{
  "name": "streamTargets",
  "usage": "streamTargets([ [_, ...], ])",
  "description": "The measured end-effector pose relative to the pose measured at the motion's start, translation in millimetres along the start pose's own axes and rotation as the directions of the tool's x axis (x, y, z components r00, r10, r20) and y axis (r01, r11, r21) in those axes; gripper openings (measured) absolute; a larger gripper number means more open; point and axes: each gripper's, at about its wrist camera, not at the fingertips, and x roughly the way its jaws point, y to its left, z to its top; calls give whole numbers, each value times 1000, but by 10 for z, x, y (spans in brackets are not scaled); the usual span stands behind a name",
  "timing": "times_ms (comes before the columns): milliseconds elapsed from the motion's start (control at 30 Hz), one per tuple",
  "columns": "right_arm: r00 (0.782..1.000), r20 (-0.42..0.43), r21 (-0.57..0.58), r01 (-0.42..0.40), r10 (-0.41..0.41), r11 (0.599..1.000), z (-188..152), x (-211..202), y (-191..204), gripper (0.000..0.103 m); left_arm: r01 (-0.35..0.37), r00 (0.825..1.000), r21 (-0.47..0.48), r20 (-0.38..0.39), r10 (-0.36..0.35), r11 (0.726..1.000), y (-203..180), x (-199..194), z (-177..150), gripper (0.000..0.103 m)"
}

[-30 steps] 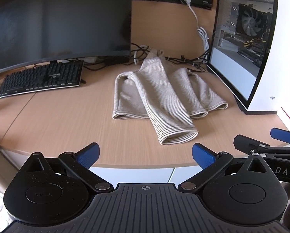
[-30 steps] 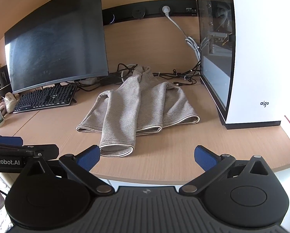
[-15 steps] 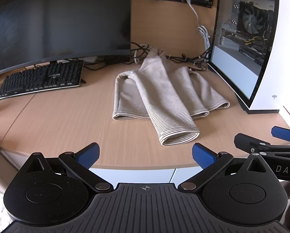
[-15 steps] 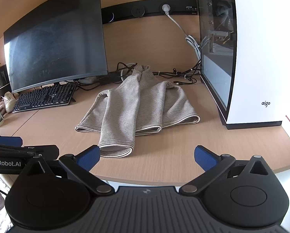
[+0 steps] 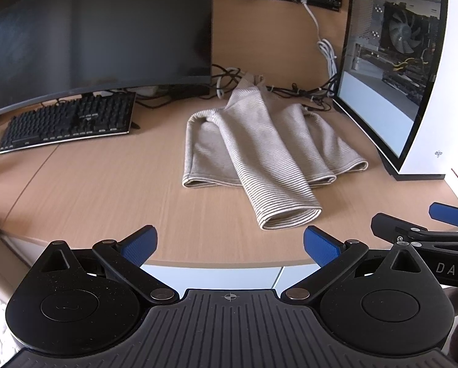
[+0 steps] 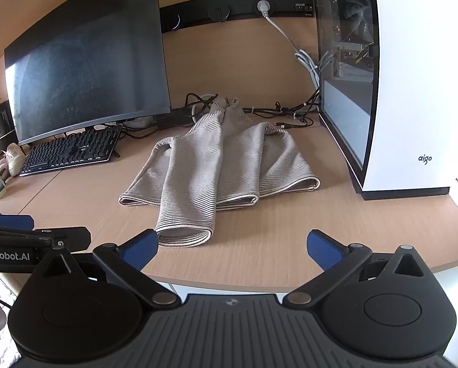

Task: Fold clothes

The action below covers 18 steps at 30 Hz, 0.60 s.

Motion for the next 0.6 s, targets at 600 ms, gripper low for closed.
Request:
streamTargets([
  [600, 999, -34, -3, 15, -15, 1000, 40, 146, 82, 103, 27, 999, -10, -25, -27, 1000, 116, 133, 32, 103],
])
